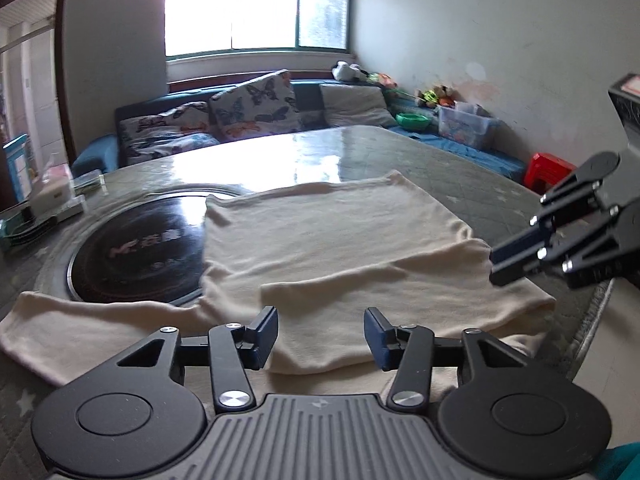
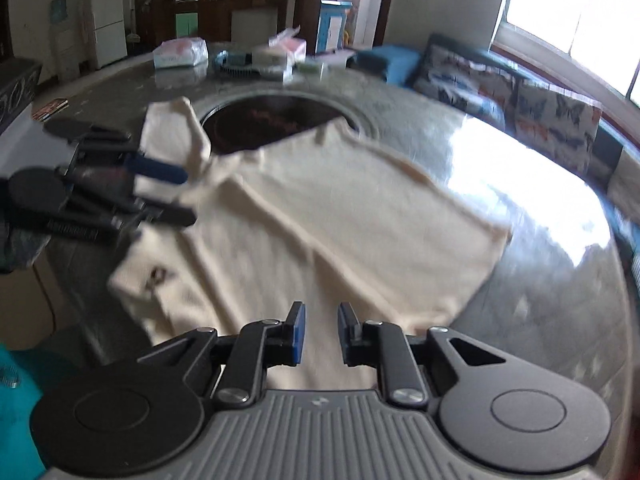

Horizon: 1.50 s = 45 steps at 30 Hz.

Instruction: Fold clothes

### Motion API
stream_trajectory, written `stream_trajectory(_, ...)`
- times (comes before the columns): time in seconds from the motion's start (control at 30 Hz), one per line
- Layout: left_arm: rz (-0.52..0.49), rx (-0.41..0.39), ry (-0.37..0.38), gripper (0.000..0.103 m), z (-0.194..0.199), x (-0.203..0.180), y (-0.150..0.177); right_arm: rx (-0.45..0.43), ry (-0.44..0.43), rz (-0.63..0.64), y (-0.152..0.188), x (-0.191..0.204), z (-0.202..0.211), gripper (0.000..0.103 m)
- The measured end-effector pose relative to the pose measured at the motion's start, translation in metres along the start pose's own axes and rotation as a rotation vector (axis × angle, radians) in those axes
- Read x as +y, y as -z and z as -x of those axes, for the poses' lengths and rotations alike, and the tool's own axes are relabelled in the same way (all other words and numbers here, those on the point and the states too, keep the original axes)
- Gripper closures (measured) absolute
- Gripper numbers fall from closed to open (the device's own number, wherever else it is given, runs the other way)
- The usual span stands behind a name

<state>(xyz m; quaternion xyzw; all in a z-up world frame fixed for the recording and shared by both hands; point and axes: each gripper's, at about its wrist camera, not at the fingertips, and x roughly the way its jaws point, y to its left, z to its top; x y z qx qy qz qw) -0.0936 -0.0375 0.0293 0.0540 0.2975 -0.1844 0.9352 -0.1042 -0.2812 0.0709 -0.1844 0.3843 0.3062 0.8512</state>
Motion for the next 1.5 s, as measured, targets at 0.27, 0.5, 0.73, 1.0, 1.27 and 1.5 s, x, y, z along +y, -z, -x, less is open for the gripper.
stream_trajectory(0.27, -0.030, 0.074, 0.010, 0.053, -0.016, 0.003, 0.001, -0.005, -0.004, -0.040, 0.020, -0.010, -0.003, 0.085)
stream_trajectory(0.5, 0.006, 0.058, 0.035, 0.055, -0.028, 0.004, -0.016, -0.049, 0.020, -0.069, 0.001, -0.028, -0.018, 0.082)
stream_trajectory(0.73, 0.084, 0.079, 0.048, 0.057, -0.046, 0.016, -0.019, -0.028, 0.019, -0.063, 0.005, -0.030, -0.027, 0.080)
stream_trajectory(1.0, 0.143, 0.064, -0.008, 0.056, -0.037, 0.039, -0.017, -0.024, 0.015, -0.053, 0.003, -0.027, -0.029, 0.078)
stream_trajectory(1.27, 0.198, 0.053, -0.147, 0.053, -0.016, 0.077, -0.010, -0.023, -0.040, 0.021, -0.020, -0.013, -0.039, 0.076)
stream_trajectory(1.5, 0.288, 0.055, -0.382, 0.046, 0.001, 0.139, -0.002, -0.028, -0.132, 0.129, -0.050, 0.022, -0.064, 0.076)
